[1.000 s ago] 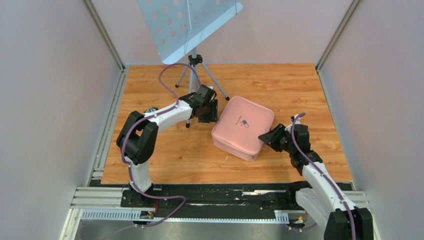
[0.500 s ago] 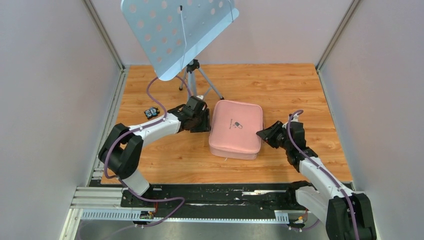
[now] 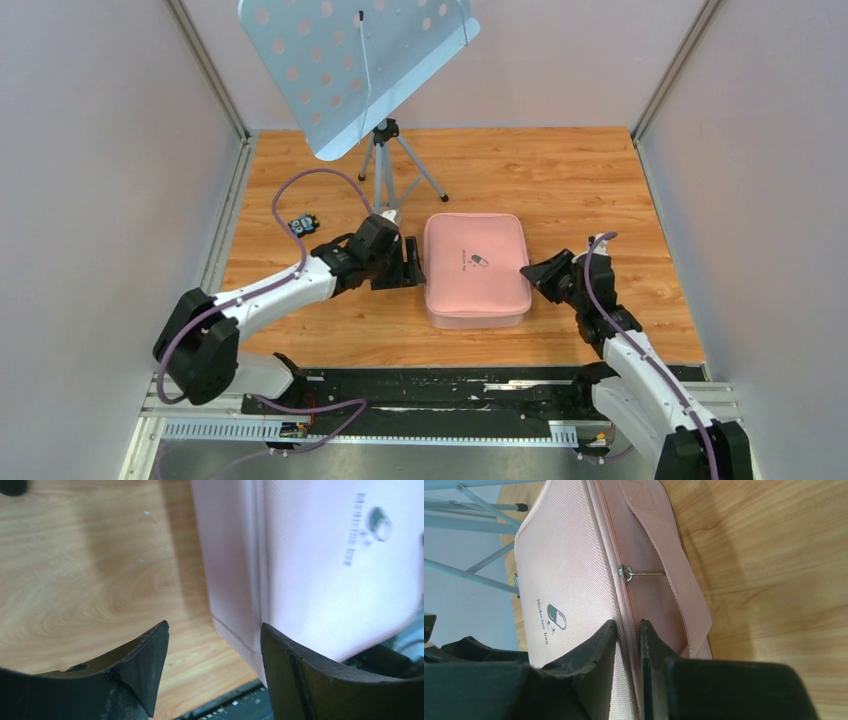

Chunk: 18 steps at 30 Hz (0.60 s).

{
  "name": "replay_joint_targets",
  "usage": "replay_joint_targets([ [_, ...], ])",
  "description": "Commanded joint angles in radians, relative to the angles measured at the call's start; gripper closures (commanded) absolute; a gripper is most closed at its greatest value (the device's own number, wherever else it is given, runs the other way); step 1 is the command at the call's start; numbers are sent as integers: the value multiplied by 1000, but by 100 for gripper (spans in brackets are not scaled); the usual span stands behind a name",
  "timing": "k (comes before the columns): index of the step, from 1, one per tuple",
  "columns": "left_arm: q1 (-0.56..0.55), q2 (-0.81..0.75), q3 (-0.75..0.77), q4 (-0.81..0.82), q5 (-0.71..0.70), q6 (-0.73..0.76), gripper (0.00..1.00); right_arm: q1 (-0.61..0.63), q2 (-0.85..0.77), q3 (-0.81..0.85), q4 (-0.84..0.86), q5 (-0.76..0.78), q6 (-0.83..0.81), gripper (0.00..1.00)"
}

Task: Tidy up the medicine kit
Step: Zip the medicine box at the center of the board.

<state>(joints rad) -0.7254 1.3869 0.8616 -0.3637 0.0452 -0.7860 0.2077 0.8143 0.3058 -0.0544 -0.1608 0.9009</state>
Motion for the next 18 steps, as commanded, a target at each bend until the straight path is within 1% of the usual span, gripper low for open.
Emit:
replay_joint_targets([
  [1,-35,-115,-13,66,75,-76,24,24,-104,-20,-102,-19,50,100],
  [5,-45,-169,-44,38,72,-99,19,24,-226,-79,-149,-30,135,100],
  [8,-46,-215,-68,27,70,-123,18,34,-317,-160,-119,-62,250,100],
  [10,-45,-238,-85,20,74,-135,17,71,-368,-214,-68,-62,322,100],
  [11,-46,-244,-94,15,77,-139,16,102,-382,-229,-48,-43,351,100],
  [12,-46,-254,-99,9,85,-150,11,140,-386,-238,-30,-17,368,100],
  [13,-46,-258,-111,8,92,-157,9,176,-377,-239,-7,15,378,99],
  [14,-46,-266,-118,7,106,-173,3,214,-353,-234,19,47,386,97],
  [16,-46,-280,-145,9,120,-206,1,278,-261,-208,94,89,384,88],
  [18,-46,-299,-171,9,117,-244,0,323,-122,-166,186,101,363,83],
])
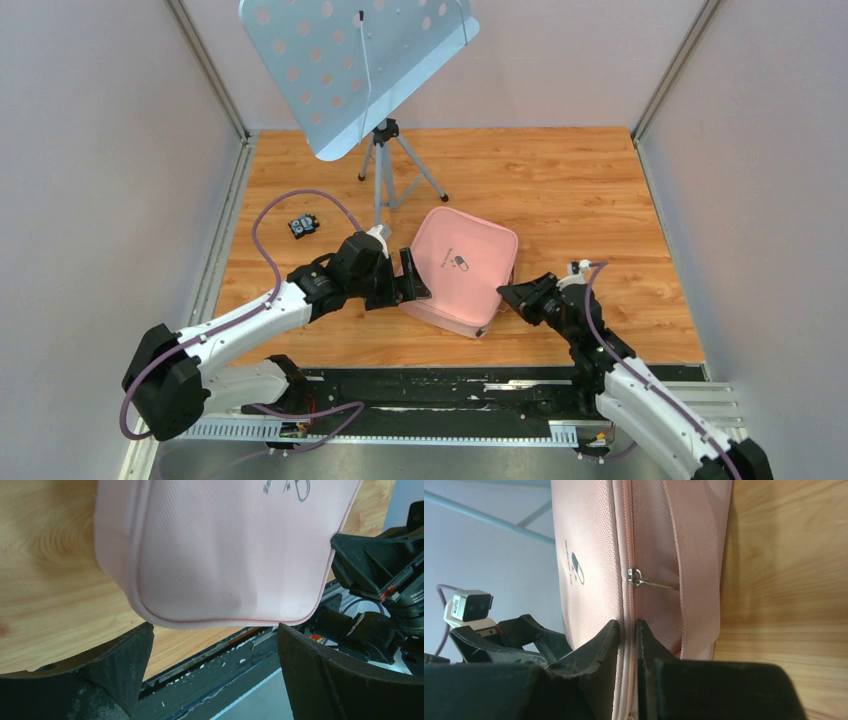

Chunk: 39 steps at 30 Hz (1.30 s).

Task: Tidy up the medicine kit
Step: Zip the medicine box at the center of the board.

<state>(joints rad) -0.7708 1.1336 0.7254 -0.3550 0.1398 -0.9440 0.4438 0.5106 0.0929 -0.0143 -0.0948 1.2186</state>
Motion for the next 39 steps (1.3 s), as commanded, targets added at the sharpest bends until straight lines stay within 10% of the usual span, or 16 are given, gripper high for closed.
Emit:
replay_joint_targets([
  [1,-1,-61,-50,-6,10,-98,0,104,262,77,177,36,28,81],
  [6,-1,-123,-74,-50,-61,-174,0,119,461,224,184,28,-83,73],
  [13,4,-154,-135,47,-108,-219,0,166,166,208,-40,164,-242,47],
  [22,18,-68,-142,183,-111,-226,3,588,-100,120,-266,483,-289,46],
  [29,25,-2,-146,250,-98,-236,3,953,257,194,-214,800,-302,46],
  [39,30,22,-138,255,-87,-230,2,1001,529,292,-29,885,-438,57],
])
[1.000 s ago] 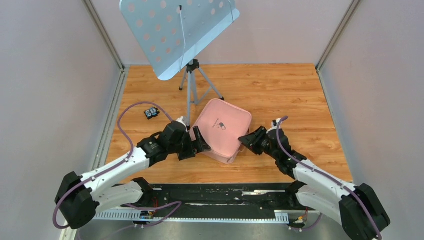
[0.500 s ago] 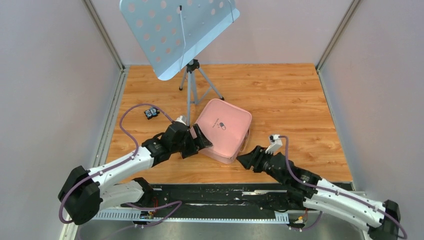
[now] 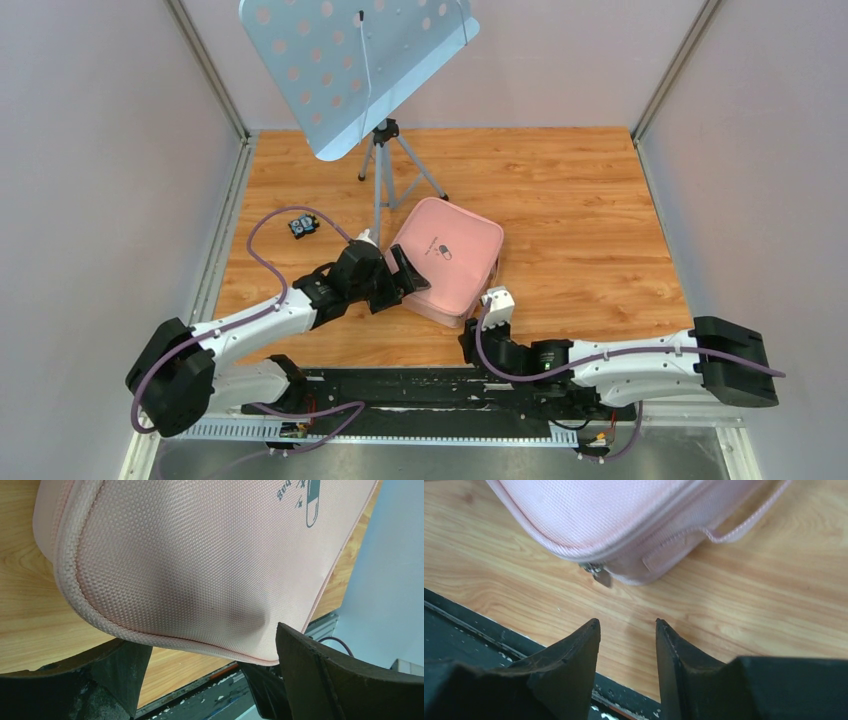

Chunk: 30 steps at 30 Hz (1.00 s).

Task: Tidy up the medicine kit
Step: Zip the medicine box at the center of the board.

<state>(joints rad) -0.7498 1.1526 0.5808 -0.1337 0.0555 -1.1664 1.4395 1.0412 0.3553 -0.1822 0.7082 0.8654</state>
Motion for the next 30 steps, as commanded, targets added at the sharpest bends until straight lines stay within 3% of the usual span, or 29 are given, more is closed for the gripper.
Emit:
replay_joint_targets([
  [1,10,6,9,31,-1,-4,2,-1,-4,26,157,74,-98,57],
  [8,15,43,12,52,22,-5,2,-37,23,26,273,23,-175,59],
  [18,21,72,27,51,39,7,2,-85,77,19,339,30,-164,69],
  [22,25,78,29,47,43,10,2,-87,59,17,340,37,-174,82],
  [24,26,78,28,48,47,7,2,-88,57,17,338,41,-178,98],
  [27,26,70,32,45,53,2,3,-88,53,15,324,45,-173,100],
  [30,26,46,26,45,57,-26,13,-88,51,11,320,37,-169,100],
])
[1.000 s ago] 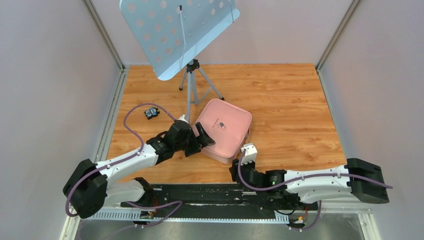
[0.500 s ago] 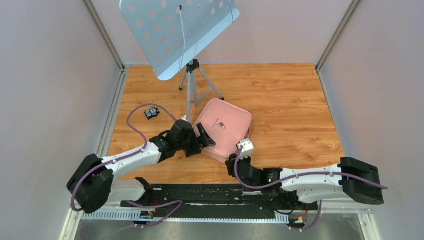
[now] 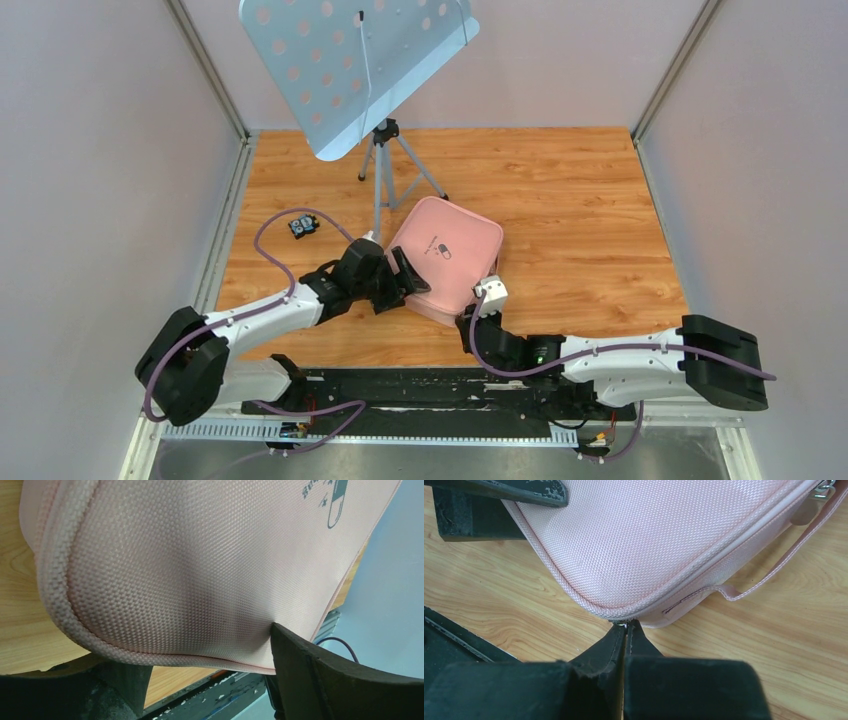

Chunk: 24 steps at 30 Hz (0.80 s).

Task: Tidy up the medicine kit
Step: Zip the medicine box at the center of the board.

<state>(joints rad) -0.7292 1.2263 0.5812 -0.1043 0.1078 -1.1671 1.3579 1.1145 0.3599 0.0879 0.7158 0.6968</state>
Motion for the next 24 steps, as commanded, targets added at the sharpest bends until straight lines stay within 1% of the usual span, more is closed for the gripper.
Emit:
replay_joint_targets([
  [1,5,-38,19,25,5,-40,19,-7,-20,7,50,26,0,100],
  [2,4,-42,13,32,6,-50,22,-7,-17,8,50,24,0,100],
  [3,5,-51,2,42,9,-68,28,-7,-14,11,50,21,1,100],
  [4,4,-55,-3,49,11,-76,31,-7,-9,14,51,21,1,100],
  [5,4,-62,-9,57,17,-90,36,-7,-3,18,52,20,2,100],
  [12,-14,-86,-22,67,22,-131,52,-7,34,35,73,16,9,100],
  [14,-18,-86,-23,69,19,-138,59,-6,44,41,76,14,9,100],
  [15,-19,-84,-25,69,17,-141,65,-6,46,43,76,16,7,100],
  [16,-20,-84,-26,69,17,-141,68,-6,45,45,76,17,6,100],
  [17,-20,-84,-30,68,14,-145,75,-6,42,44,76,19,3,100],
  [18,-19,-86,-32,68,11,-146,79,-7,36,42,74,22,-1,100],
  [20,-19,-92,-42,64,7,-153,94,-7,15,39,55,35,-5,100],
  [21,-19,-98,-45,61,1,-155,97,-8,7,38,39,43,-5,100],
  [22,-19,-102,-49,52,-3,-158,99,-9,-10,36,21,52,-2,100],
  [24,-19,-115,-56,43,-16,-164,100,-16,-38,26,-5,61,-1,100],
])
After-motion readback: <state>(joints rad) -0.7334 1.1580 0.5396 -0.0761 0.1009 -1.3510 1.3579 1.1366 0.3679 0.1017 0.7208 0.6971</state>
